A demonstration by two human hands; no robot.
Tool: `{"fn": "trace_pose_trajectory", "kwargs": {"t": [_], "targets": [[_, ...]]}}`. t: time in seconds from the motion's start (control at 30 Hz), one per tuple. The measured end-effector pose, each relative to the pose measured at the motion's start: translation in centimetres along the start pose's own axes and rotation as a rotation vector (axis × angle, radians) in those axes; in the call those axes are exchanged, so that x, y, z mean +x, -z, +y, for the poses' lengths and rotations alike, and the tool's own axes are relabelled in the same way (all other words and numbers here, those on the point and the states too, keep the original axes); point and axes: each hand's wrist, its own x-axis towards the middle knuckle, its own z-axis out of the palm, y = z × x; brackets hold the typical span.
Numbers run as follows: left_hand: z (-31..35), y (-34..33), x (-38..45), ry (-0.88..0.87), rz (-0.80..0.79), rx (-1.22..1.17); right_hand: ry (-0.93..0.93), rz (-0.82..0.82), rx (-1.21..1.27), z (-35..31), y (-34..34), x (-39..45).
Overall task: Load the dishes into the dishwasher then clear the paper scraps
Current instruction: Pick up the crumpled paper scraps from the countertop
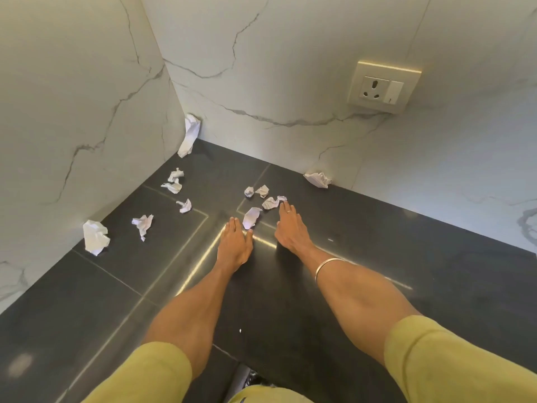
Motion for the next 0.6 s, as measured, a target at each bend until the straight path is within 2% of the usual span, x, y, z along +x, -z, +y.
{"fn": "trace_pose_trajectory", "kwargs": {"t": [0.17, 0.23, 0.37, 0.47, 0.6], "targets": [[1.2, 1.3, 2.5, -0.03, 0.184, 0.087, 0.036, 0.021, -0.011, -1.4, -0.4, 2.5], [1.6, 1.0, 3.7, -0.062, 0.184, 0.074, 0.052, 0.0, -0.026, -2.0, -0.4, 3.4], [1.7, 0.0, 5.4, -0.136, 0.081, 0.136, 0.081, -0.062, -0.097, -2.3, -1.1, 4.6], [1.9, -0.4, 5.7, -0.09, 0.033, -0.002, 0.109, 0.022, -0.172, -2.1, -1.4, 4.7], [2.0, -0.5, 5.6, 0.01, 0.08, -0.147, 0.107, 0.061, -0.18, -2.2, -0.9, 4.8]]}}
